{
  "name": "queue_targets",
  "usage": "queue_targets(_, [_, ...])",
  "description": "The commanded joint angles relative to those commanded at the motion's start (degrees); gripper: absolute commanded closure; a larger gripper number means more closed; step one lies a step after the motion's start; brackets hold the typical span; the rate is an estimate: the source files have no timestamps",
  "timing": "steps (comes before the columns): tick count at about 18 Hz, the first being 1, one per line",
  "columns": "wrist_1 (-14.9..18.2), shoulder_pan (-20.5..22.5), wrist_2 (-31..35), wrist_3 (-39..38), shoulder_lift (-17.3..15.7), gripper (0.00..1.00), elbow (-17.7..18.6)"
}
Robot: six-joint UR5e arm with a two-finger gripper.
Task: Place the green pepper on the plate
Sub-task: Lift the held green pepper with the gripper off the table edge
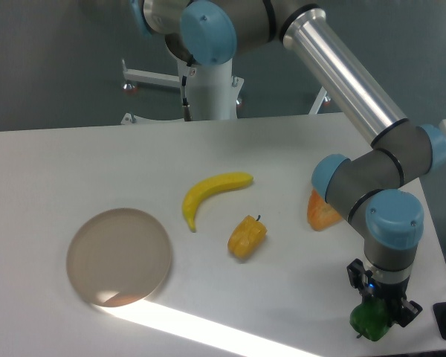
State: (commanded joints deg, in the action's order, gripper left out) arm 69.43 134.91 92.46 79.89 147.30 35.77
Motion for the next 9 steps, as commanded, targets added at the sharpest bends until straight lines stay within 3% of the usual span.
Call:
queue_targets(5, [0.00, -0.44, -0.53, -1.93, -0.44, 0.64, 0.35])
queue_targets(9, [0.44, -1.93, -0.53, -3.86, -2.28, 0.64, 3.15])
